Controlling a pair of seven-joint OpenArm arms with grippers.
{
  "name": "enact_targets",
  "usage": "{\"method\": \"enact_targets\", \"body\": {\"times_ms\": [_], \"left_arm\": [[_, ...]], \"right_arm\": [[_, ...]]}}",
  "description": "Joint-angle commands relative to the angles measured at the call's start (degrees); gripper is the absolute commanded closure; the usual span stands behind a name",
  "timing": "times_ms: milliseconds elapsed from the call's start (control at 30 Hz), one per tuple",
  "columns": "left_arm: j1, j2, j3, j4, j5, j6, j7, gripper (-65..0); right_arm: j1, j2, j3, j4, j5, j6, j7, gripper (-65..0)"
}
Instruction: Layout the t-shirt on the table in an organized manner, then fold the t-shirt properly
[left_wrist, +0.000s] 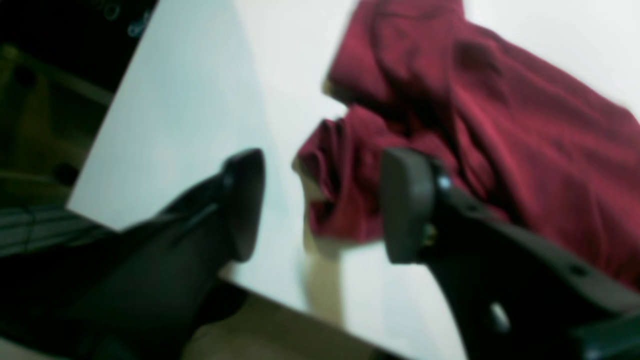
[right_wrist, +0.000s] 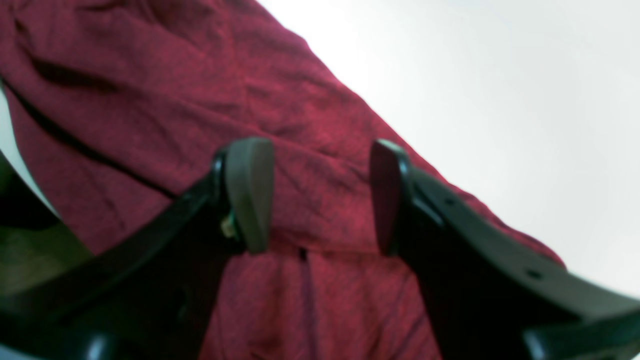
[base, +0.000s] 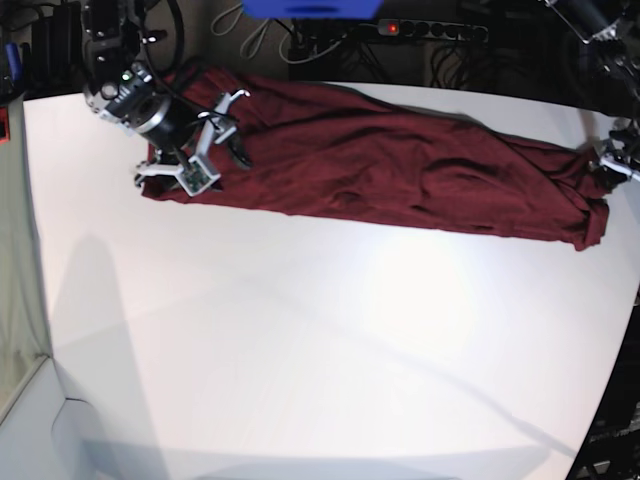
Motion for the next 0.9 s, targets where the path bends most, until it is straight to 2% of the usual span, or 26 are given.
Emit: {"method": "enact_targets", "body": {"times_ms": [0, 100, 267, 400, 533, 700, 767, 867], "left_arm": [[0.70, -1.00, 0.38, 2.45, -0.45, -0.07, -0.91, -38.7], [2.54, -0.82, 1.87, 5.00, -0.18, -0.07, -1.00, -38.4], [2.72, -0.82, 2.84, 3.42, 0.08, -0.07, -1.00, -38.2], [2.28, -0.82, 3.02, 0.60, 0.08, -0.07, -1.35, -34.7], [2.54, -0.82, 6.18, -1.68, 0.08, 0.01, -6.18, -33.8], [2.45, -0.82, 7.76, -4.94, 0.08, 0.01, -7.77, -33.1], [2.37, -0.82, 7.76, -5.29, 0.08, 0.01, -7.77, -28.0], [1.75, -0.82, 7.50, -5.29, 0.08, 0.01, -7.85, -15.2]], "right_arm": [[0.30, 0.22, 0.09, 1.08, 0.91, 0.03, 1.42, -31.5], [0.30, 0.22, 0.09, 1.08, 0.91, 0.03, 1.42, -31.5], [0.30, 0.22, 0.09, 1.08, 0.99, 0.03, 1.42, -31.5], [0.30, 0.22, 0.09, 1.08, 0.99, 0.03, 1.42, -31.5], [0.38, 0.40, 0.09, 0.99, 0.99, 0.03, 1.42, -31.5], [0.65, 0.40, 0.09, 0.91, 0.91, 0.03, 1.42, -31.5], [0.74, 0.49, 0.18, 0.91, 0.91, 0.03, 1.42, -31.5], [0.82, 0.49, 0.18, 0.91, 0.82, 0.03, 1.42, -31.5]]}}
